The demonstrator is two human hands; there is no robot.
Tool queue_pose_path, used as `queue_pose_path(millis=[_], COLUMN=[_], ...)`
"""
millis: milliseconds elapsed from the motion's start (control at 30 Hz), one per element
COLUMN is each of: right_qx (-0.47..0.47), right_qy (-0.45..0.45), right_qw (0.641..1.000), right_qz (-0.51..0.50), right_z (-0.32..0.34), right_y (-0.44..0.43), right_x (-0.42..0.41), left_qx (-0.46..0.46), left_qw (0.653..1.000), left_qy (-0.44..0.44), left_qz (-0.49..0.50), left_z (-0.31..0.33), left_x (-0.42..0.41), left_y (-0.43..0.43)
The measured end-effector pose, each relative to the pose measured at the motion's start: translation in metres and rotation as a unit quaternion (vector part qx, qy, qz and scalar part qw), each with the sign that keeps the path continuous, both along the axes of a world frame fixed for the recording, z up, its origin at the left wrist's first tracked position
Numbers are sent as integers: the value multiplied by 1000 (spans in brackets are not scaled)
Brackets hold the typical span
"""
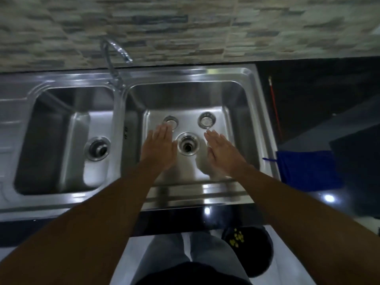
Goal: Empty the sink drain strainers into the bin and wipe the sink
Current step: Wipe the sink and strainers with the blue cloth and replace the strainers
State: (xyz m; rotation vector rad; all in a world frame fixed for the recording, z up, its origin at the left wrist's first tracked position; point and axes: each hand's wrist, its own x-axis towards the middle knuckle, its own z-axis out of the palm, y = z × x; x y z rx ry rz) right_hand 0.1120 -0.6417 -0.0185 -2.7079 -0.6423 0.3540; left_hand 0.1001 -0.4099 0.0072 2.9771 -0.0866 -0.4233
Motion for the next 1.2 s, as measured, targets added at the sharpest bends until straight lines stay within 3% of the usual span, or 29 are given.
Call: queue_pose_path(millis=[333, 867, 1067, 1200], right_qx=[-71, -228, -170, -160], right_qy=[83, 94, 95, 8], right_qw=[994, 962, 967, 979], right_qz=[-26, -113, -163, -128], right_z=[-41, -110, -127, -129], right_y=[76, 72, 69, 65], right_x=[55, 152, 156, 157], left_qx=[5, -4, 4, 14], left_qw=[999, 990, 989, 991], left_qy=[-23, -124, -137, -124], left_qz=[37, 60, 57, 56], left_z=[-29, -68, -68, -64], left_x=[31, 38, 39, 39], left_y=[124, 131, 130, 129])
